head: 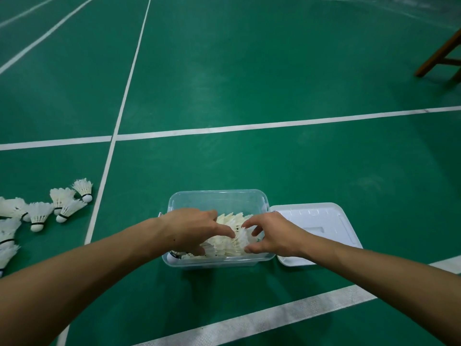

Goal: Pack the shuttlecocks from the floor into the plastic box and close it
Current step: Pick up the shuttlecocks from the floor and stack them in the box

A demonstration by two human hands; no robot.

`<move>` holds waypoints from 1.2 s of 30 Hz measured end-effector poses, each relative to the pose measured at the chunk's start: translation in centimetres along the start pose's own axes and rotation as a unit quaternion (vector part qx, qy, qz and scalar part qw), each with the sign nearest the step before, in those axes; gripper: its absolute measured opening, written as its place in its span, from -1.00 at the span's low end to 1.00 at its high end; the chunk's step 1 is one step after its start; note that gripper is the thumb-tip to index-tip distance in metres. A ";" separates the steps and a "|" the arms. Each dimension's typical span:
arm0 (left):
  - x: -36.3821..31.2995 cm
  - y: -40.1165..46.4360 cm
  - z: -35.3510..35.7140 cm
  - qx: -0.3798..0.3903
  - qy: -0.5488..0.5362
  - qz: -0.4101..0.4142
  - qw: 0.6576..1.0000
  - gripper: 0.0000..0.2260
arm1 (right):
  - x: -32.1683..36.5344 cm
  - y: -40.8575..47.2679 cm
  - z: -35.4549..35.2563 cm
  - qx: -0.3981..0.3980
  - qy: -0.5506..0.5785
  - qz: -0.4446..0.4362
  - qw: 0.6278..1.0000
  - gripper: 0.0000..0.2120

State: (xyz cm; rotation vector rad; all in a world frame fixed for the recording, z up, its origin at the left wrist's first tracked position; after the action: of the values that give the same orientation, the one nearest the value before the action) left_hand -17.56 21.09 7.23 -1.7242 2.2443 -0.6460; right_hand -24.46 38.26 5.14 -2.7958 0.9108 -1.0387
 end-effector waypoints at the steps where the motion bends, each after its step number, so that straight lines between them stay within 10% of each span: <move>1: -0.1 0.1 0.1 0.001 0.002 0.000 1.000 -0.30 | 0.1 0.2 0.0 0.009 -0.029 -0.006 1.000 -0.37; 15: -0.4 0.9 0.1 0.004 -0.034 0.004 0.999 -0.26 | -0.5 2.1 1.0 0.131 0.023 0.075 0.988 -0.34; 26: 1.9 -1.1 -1.4 -0.075 -0.195 -0.034 0.977 -0.23 | 0.2 0.7 -0.3 0.090 0.079 0.053 0.991 -0.25; 31: 2.4 -2.3 -2.9 -0.126 -0.241 -0.059 0.960 -0.14 | 2.3 0.2 -3.5 0.005 -0.147 -0.038 0.988 -0.30; 36: 2.2 -2.7 -5.1 -0.215 -0.252 -0.058 0.942 -0.10 | 5.5 1.0 -5.5 -0.061 0.051 -0.061 0.995 -0.37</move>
State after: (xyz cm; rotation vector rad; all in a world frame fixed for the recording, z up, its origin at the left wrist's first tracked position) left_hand -18.14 19.40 13.12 -1.9405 2.0100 0.2800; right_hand -24.97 35.44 12.40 -2.9572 0.8483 -1.1897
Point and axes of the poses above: each hand's wrist, its own y-axis towards the middle knuckle, its own z-axis out of the palm, x = y × z, the point moved 6 cm from there along y, towards the middle knuckle, and after that the axes turned 11 degrees about -z, right-handed, at the moved point
